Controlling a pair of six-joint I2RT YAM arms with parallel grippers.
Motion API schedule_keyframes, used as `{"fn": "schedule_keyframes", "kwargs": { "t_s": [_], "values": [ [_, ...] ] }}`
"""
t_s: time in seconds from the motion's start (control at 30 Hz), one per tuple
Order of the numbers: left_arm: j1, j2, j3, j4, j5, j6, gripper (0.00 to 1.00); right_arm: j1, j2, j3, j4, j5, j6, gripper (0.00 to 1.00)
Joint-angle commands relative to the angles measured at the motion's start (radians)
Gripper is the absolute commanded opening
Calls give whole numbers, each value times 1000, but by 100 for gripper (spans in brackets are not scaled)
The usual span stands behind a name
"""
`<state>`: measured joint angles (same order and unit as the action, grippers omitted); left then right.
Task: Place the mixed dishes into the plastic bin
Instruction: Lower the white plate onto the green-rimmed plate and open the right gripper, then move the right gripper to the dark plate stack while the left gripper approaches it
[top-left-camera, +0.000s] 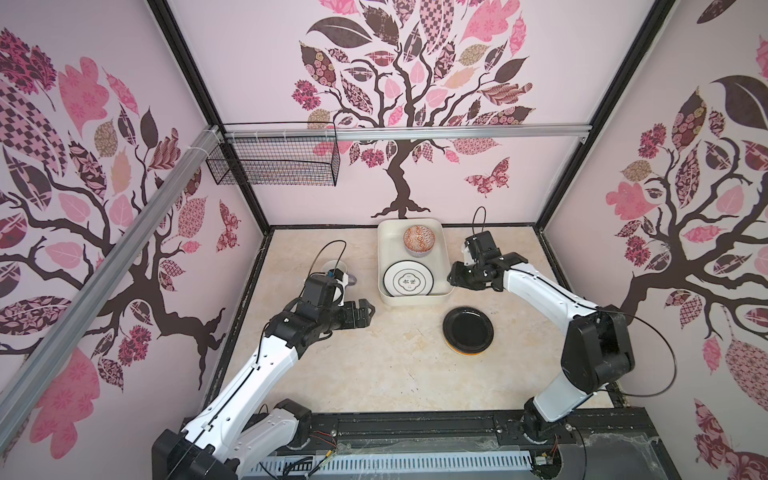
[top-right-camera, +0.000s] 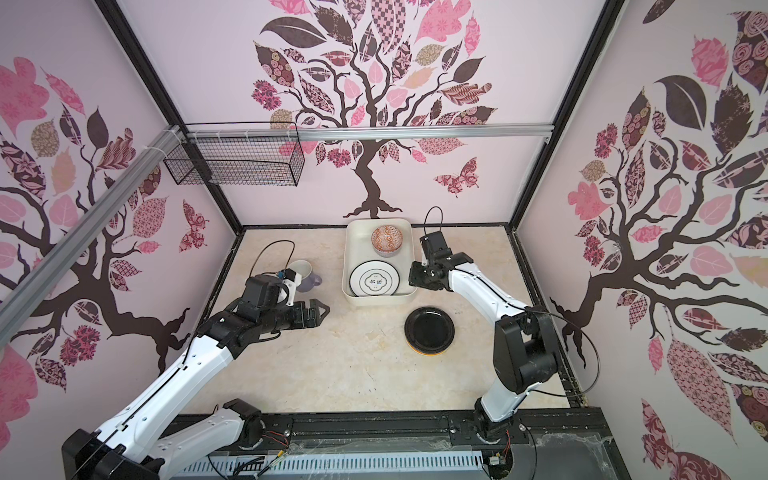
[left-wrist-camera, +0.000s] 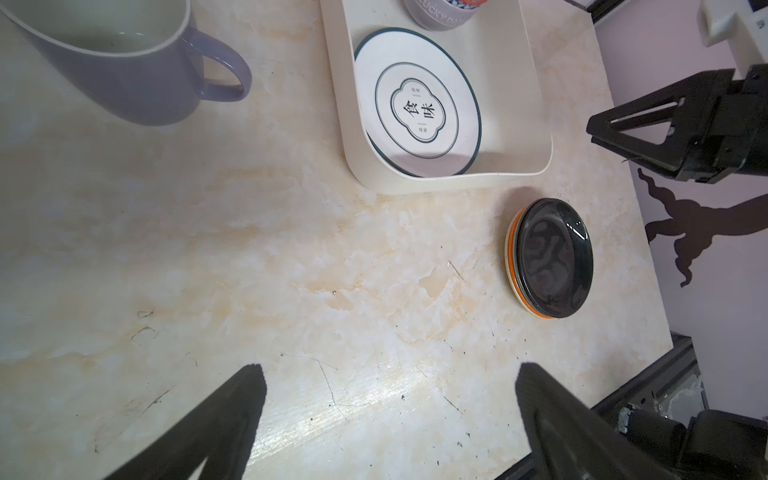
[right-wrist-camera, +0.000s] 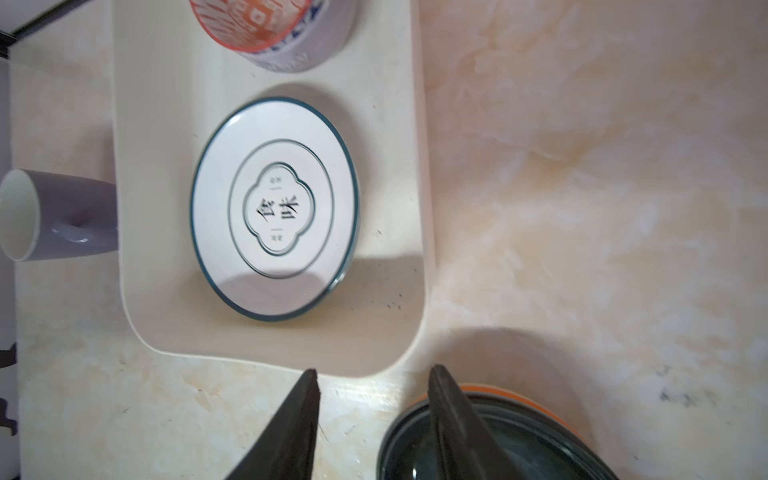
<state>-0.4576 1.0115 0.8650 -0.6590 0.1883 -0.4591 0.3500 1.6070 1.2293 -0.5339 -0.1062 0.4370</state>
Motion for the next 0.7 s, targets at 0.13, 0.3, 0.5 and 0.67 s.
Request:
{"fn": "schedule_keyframes", "kwargs": {
  "t_s": [0.13,0.3,0.5,0.67],
  "values": [
    [-162,17,-34,74,-40,-67,98,-28,-213,-220,-59,124,1,49],
    [-280,94,8,100,-99,-79,98,-71,-306,-341,-66,168,13,50],
    [-349,190,64,123,-118,-84,98,-103,-313,-410,-64,202,27,53],
    [-351,206,70,123,-127,-80,98,-104,-276,-442,-22,180,38,54]
  ]
}}
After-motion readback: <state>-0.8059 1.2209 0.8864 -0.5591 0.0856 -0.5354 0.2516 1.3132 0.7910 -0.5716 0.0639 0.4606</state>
